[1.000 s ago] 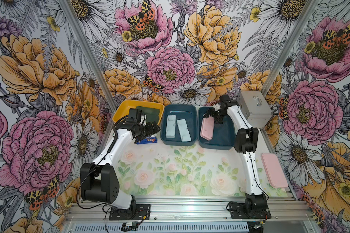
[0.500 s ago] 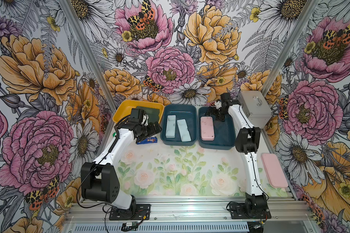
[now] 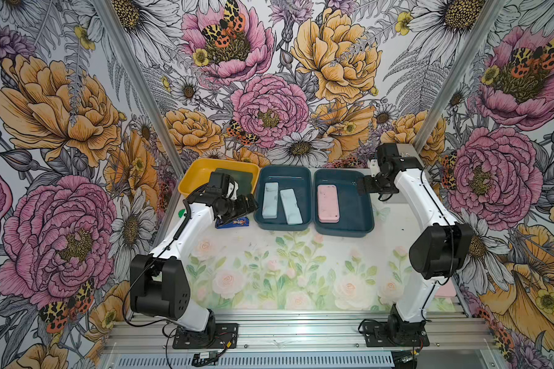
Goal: Place the pencil cases by color into the storage box
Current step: Place the pencil case at the storage box, then pick up the pencil case at the corner of the board.
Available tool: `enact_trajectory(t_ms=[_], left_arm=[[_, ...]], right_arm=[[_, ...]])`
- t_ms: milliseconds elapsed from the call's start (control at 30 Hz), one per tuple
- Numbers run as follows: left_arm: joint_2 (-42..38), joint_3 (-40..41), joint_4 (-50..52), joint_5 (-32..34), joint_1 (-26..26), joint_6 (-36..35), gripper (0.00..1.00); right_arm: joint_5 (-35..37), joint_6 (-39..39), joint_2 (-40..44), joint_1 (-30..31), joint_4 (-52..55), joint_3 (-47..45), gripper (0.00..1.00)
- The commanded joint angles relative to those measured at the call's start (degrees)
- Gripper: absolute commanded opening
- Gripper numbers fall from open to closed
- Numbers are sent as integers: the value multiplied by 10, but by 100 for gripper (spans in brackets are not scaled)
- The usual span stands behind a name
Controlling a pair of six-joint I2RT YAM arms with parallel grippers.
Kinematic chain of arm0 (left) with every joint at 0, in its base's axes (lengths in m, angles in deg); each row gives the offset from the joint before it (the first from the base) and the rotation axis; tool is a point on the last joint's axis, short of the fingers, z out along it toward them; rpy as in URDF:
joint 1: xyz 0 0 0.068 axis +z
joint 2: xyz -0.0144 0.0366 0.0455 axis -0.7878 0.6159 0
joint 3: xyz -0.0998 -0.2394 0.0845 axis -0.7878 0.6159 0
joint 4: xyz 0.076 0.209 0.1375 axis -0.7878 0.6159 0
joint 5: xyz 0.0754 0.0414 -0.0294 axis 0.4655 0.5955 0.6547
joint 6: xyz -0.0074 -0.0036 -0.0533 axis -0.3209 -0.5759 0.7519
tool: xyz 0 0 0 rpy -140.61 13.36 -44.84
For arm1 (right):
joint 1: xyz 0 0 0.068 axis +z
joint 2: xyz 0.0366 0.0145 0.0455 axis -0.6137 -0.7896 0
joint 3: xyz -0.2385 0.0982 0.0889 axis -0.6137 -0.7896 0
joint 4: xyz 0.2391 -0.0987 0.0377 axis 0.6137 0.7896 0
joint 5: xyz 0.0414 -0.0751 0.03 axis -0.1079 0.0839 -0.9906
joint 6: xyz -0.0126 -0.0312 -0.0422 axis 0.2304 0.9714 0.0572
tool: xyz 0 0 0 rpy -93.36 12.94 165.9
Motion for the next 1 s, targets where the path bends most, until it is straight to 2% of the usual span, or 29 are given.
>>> enact_trajectory(t_ms=[0, 100, 200, 300, 633, 967], left_arm=[[-33, 22, 6, -17, -6, -20, 99], [-40, 32, 5, -16, -6, -16, 99], [-41, 27, 6, -16, -7, -11, 99], [-38, 14, 6, -13, -7, -6, 99], [-9, -24, 11, -9, -5, 15, 99], [3, -24, 17, 2, -3, 23, 99]], right_arm=[[67, 33, 42, -75, 14, -73, 99], [76, 45, 62, -117, 15, -118, 99], [106, 97, 59, -129, 17, -148, 99], [96, 123, 45, -141, 15, -160, 99], [141, 130, 19, -193, -11, -205, 99], [121, 144, 7, -243, -41, -248, 99]])
